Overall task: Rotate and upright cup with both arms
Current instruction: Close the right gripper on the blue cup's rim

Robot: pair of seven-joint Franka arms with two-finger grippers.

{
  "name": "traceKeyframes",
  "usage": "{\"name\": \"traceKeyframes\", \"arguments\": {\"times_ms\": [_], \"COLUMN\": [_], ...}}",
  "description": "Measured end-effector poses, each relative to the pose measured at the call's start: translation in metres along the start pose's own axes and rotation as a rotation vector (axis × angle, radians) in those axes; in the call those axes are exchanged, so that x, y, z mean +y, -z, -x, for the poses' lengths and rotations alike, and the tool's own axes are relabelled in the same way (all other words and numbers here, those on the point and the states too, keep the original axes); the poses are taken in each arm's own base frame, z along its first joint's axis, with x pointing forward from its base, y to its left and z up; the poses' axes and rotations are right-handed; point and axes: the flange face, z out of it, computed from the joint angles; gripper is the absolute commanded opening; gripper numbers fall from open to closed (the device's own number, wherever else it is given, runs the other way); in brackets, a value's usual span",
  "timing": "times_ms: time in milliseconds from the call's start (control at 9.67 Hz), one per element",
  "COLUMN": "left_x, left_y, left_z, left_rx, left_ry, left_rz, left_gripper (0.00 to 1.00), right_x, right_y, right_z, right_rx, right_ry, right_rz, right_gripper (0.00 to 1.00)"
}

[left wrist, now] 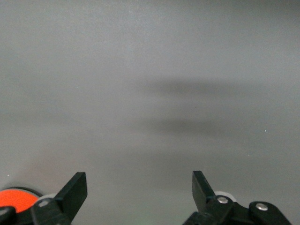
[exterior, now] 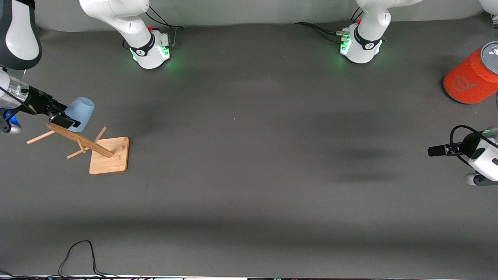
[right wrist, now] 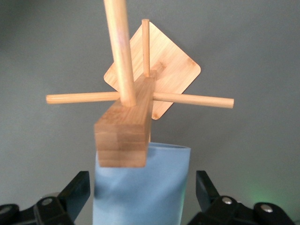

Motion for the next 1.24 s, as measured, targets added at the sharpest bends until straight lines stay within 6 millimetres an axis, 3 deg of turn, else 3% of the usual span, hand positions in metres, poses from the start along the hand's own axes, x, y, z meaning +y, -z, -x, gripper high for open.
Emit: {"name": "traceKeyframes", "arguments": {"times_ms": [103, 207, 310, 517, 724, 1241], "left_x": [0.0, 0.0, -0.001, -0.004, -0.005, -0.006], "left_y": [0.0, 0.0, 0.0, 0.0, 0.0, 0.002], "left_z": [0.0, 0.0, 0.0, 0.0, 0.0, 0.0], "left_rx": [0.0, 0.0, 0.0, 0.0, 0.0, 0.005], "left_ry": [-0.001, -0.001, 0.001, 0.004, 0.006, 0.006], "left_rz": [0.0, 0.0, 0.0, 0.001, 0.001, 0.001], "left_gripper": [1.0, 1.0, 1.0, 1.0, 1.0, 1.0], "right_x": [0.001, 0.001, 0.001, 0.001, 0.001, -0.008], "right_y": [-0.005, -0.007, -0.007, -0.006, -0.006, 0.006], "right_z": [0.0, 0.001, 0.001, 0.001, 0.001, 0.012], "right_rx": [-0.001, -0.003, -0.003, -0.002, -0.002, 0.011], "right_ry": [-0.001, -0.001, -0.001, -0.002, -0.002, -0.001], "right_rz": [0.0, 0.002, 0.001, -0.001, -0.001, -0.015], "right_gripper": [0.99, 0.73, 0.55, 0.51, 0.39, 0.39]}}
